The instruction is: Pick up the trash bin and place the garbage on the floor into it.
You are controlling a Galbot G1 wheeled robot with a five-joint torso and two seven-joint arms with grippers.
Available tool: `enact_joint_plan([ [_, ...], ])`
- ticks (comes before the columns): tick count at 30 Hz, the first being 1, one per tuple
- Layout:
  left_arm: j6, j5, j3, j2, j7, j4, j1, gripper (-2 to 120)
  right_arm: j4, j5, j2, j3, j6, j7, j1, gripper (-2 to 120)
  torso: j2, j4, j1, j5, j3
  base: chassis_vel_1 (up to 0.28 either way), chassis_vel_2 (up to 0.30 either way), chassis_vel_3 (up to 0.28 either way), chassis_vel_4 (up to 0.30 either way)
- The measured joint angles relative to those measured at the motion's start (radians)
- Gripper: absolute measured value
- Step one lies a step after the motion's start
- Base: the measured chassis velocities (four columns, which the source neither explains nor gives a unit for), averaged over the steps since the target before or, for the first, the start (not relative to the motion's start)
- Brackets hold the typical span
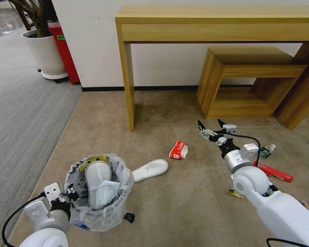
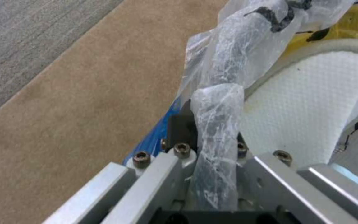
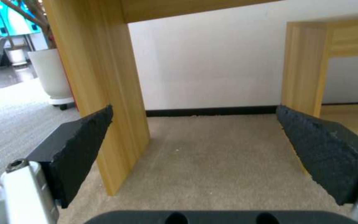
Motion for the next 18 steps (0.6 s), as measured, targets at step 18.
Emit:
enact_joint_plan([
  [18,-0.002,0.008,0.004,-0.009,0.002,0.004,-0.003,1,-0.011,0.007,0.009,-0.025,-0.007,0.0,0.015,100,0.0,0.0,0.0,0.0,0.0,-0.041,0.038,0.047,-0.04],
])
